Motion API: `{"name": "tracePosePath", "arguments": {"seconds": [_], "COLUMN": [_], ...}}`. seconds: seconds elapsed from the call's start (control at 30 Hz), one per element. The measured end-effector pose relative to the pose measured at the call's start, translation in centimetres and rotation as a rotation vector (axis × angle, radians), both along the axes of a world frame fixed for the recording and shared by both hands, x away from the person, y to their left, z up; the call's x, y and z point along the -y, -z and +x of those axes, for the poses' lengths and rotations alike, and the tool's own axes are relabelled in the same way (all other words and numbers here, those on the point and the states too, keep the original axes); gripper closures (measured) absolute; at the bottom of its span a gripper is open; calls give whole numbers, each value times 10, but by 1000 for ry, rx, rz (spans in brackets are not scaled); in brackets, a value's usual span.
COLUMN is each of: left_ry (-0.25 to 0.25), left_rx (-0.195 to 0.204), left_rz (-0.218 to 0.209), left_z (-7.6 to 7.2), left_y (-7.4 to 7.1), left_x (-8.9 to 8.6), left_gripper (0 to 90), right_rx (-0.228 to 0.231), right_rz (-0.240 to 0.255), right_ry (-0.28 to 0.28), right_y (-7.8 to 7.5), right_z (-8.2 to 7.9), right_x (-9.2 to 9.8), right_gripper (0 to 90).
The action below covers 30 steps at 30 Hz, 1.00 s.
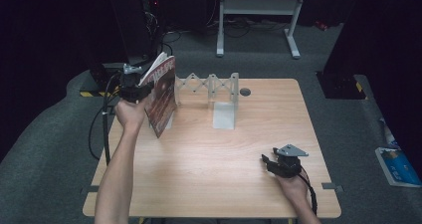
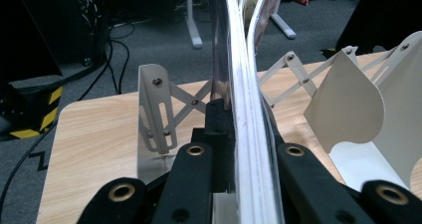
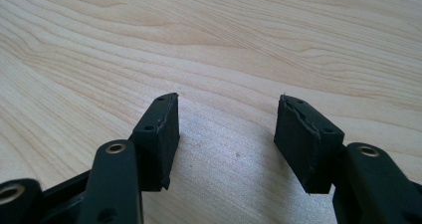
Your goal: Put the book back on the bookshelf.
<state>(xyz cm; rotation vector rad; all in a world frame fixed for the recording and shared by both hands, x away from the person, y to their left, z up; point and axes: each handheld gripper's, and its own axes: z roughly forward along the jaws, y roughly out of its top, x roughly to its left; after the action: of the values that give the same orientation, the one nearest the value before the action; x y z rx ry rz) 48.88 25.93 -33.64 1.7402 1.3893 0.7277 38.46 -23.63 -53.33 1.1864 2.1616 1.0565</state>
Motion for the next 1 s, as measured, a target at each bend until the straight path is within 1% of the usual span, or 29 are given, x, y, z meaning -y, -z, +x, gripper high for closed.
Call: {"name": "tracePosePath", "arguments": {"seconds": [0.03,0.13,0.2,0.33,0.43,0.5,0.53,0.73,0.77,0.83,0.87,0.97,1.0], "left_ry": [2,-7,-10,-22,-37,-43,-47,-61,-67,-69,-80,-85,-83], "left_rx": [-2,-8,-10,-12,-22,-24,-25,-28,-33,-40,-49,-51,-53], "left_rz": [2,-10,-5,-12,-27,-22,-27,-13,-21,-21,-19,-5,11], "left_z": [0,1,1,2,2,2,2,2,2,2,2,1,0], "left_y": [0,0,0,0,0,0,0,1,1,1,1,2,3], "left_x": [-1,-7,-10,-14,-20,-23,-24,-30,-31,-31,-34,-36,-36], "left_gripper": [823,819,814,807,809,808,807,784,781,774,770,755,747], "right_rx": [0,0,0,-1,1,1,1,-1,-1,0,-1,1,-1], "right_rz": [1,1,2,2,1,1,1,3,2,2,3,1,3], "right_ry": [0,0,-1,-1,-2,-3,-3,-1,0,-1,-1,-1,1], "right_y": [0,0,0,0,0,0,0,0,0,0,0,0,0], "right_z": [0,0,0,0,1,1,1,0,0,0,0,0,0], "right_x": [0,0,0,0,0,0,0,0,0,0,0,0,0], "right_gripper": [428,428,428,428,428,428,428,427,428,428,428,428,428]}}
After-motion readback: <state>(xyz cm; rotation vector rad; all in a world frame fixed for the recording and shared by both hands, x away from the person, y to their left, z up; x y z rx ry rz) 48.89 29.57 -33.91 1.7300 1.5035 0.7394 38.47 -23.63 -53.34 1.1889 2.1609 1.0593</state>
